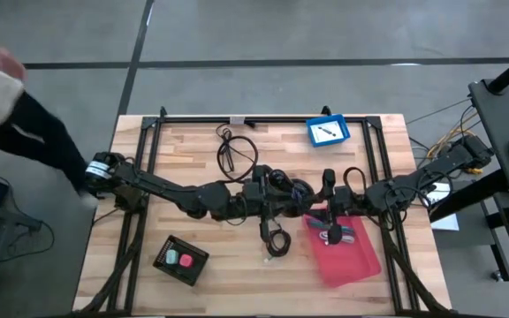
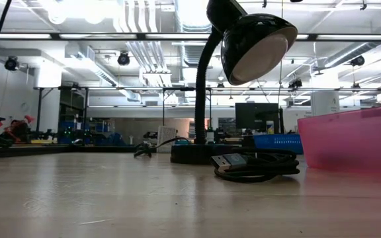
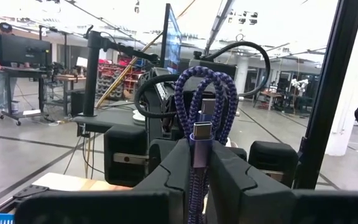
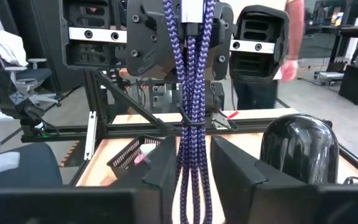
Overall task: Pick and place items into bin
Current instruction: Put the purple charger cable into the pink bin
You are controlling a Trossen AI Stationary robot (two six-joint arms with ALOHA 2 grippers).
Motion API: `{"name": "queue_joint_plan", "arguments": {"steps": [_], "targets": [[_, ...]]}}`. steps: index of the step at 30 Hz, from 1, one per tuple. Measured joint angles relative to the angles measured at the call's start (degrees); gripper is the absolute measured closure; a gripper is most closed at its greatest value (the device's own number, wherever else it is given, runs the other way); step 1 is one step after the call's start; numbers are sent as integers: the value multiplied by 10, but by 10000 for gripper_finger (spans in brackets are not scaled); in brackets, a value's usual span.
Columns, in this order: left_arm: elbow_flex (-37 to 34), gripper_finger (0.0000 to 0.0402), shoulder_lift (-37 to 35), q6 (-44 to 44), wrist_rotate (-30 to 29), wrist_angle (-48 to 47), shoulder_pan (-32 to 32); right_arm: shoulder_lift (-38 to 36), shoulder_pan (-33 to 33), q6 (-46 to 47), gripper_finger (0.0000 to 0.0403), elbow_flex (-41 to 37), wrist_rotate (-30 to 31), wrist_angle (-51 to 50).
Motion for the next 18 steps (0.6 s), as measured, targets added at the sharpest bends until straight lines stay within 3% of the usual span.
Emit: {"name": "queue_joint_plan", "arguments": {"steps": [6,18], "targets": [[0,374,0,1,29,0,0,0,0,1,383,0,-8,0],[-6,298,-16,0,33,-2,0,-23,1,35,389,0,-30,-16]]}}
